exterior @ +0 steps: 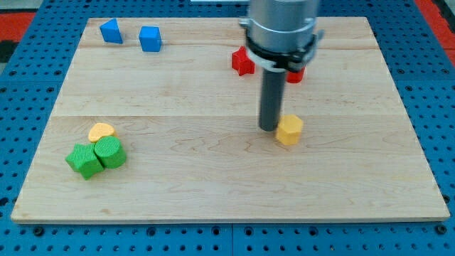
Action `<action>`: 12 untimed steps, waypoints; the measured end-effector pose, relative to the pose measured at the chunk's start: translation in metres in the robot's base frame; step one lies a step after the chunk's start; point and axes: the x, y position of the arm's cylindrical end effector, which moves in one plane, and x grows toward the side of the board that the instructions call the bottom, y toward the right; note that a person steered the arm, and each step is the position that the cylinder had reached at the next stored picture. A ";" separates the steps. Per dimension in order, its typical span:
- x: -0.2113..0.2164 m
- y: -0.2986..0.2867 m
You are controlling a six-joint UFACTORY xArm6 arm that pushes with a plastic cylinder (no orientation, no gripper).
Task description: Slide the yellow heart towards the yellow hexagon
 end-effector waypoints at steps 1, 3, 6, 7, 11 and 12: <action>0.002 0.052; 0.002 -0.076; -0.020 -0.315; 0.009 -0.376; 0.004 -0.246; 0.004 -0.221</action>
